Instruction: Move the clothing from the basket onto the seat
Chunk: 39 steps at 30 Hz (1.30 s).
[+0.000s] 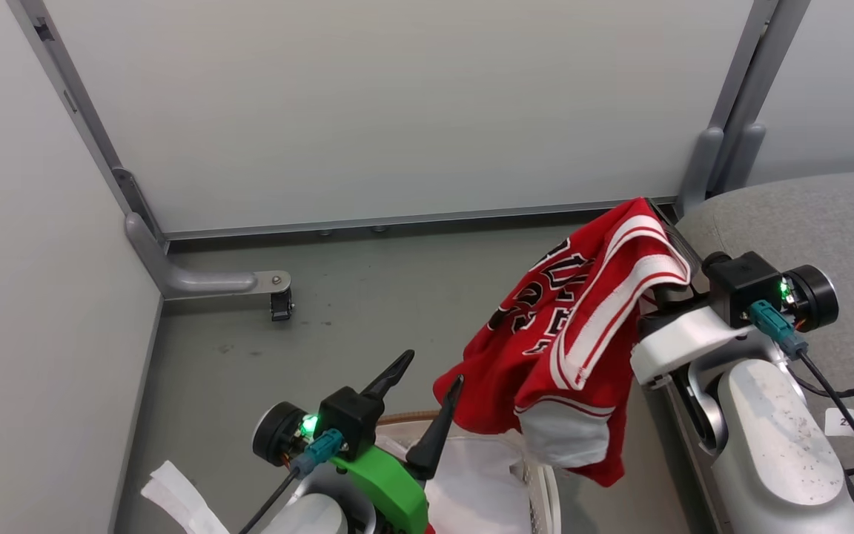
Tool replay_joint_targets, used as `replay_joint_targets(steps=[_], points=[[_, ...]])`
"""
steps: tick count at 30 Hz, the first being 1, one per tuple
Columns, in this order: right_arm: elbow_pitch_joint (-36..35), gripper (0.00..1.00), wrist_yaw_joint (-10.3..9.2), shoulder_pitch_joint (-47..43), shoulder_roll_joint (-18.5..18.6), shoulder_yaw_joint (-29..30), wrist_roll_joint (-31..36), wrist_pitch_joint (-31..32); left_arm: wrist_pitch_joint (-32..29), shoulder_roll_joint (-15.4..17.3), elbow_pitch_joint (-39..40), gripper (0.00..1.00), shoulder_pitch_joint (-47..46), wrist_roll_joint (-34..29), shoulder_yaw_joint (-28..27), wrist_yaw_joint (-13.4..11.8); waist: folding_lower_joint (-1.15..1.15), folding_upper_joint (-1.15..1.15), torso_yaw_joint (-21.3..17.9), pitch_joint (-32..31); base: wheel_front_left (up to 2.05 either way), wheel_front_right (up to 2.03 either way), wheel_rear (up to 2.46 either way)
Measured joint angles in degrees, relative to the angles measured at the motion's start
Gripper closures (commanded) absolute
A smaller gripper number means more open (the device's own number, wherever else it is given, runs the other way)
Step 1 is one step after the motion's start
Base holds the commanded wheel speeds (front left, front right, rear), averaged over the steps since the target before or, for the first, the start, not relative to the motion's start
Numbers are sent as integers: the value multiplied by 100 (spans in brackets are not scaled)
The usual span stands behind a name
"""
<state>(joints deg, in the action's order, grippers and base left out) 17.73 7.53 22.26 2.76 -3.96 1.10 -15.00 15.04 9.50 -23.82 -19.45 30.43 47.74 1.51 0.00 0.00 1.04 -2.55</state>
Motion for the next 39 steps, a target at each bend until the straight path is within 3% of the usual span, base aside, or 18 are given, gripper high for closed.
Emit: replay_joint_targets(steps=[10,30,39], points=[[-75,100,0,59,-3,226,231,0,9,-162,90,0,210,-278,-356,108,0,0,-381,98,0,0,0],[-215,100,0,76,8,779,335,0,9,-335,37,0,8,-894,-650,358,0,0,-2206,832,0,0,0],[-148,100,0,188,5,821,289,0,9,-348,-1,0,-137,-1007,-621,454,1,0,-2618,1295,0,0,0]])
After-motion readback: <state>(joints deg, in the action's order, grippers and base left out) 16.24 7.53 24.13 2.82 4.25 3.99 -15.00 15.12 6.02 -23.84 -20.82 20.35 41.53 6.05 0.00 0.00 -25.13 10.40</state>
